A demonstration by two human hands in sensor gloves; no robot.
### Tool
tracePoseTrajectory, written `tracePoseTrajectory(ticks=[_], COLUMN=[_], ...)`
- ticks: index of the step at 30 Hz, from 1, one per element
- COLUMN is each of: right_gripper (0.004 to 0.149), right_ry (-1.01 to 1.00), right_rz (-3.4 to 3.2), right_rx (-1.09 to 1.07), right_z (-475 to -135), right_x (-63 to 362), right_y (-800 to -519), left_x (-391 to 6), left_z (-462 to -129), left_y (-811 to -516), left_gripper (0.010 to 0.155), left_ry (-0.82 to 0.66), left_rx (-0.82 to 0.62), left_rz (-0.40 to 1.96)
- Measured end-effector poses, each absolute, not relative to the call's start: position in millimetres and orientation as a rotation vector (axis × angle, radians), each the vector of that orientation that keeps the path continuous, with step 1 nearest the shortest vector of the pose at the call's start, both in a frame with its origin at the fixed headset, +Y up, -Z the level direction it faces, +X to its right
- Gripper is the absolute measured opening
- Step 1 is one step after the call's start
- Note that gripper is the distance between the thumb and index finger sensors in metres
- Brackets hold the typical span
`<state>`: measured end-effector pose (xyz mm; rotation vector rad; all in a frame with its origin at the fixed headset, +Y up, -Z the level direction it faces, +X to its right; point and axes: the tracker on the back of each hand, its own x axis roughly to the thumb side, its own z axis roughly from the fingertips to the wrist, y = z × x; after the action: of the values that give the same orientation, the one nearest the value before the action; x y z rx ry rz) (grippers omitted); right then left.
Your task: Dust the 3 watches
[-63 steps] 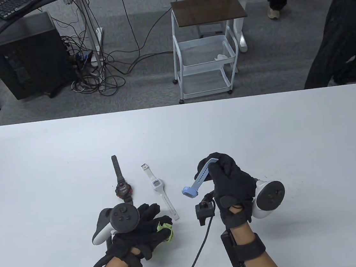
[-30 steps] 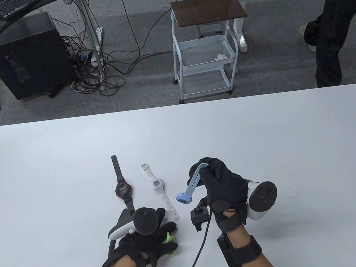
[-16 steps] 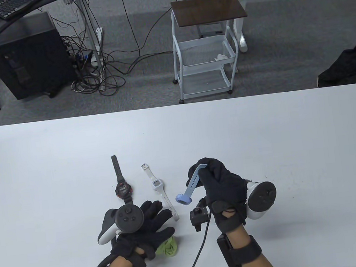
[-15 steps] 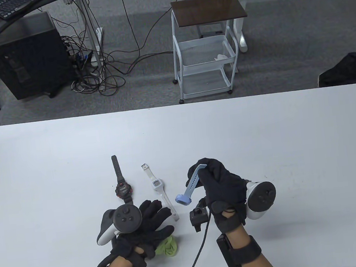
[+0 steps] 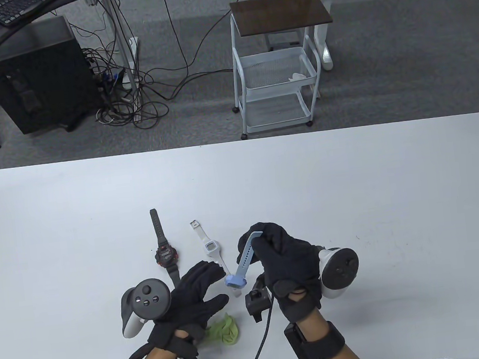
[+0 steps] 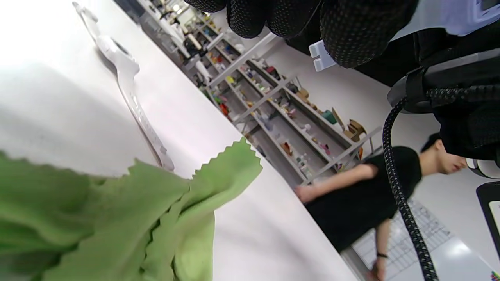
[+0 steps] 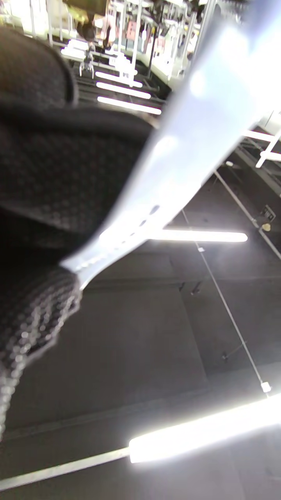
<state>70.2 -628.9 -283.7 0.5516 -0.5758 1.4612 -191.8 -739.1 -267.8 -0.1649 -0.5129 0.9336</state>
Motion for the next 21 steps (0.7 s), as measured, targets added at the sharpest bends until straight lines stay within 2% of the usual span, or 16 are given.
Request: tracePoseTrajectory(ticks=[5, 12, 16, 21], right_gripper=[0.038, 0.038, 0.038, 0.038], right_ry=[-0.541, -0.516, -0.525, -0.576], right_rz=[1.44, 1.399, 1.384, 1.348], right_rx=[0.573, 0.573, 0.563, 0.526], right_z=[-280.4, -279.0, -279.3, -280.7], right_x=[63.1, 58.3, 58.2, 64.4], right_y=[-629.4, -631.9, -633.5, -634.7], left_x=[-192.2, -192.8, -193.0, -191.8], left_z=[-267.4, -263.7, -263.6, -263.8], left_y=[-738.6, -733.3, -733.5, -732.9], left_gripper=[0.067, 0.051, 0.043, 0.042], left_ry=[-0.525, -0.558, -0.561, -0.583], left_rx=[-0.148, -0.056, -0.058, -0.091], left_rz=[0.962, 1.001, 0.99, 1.014])
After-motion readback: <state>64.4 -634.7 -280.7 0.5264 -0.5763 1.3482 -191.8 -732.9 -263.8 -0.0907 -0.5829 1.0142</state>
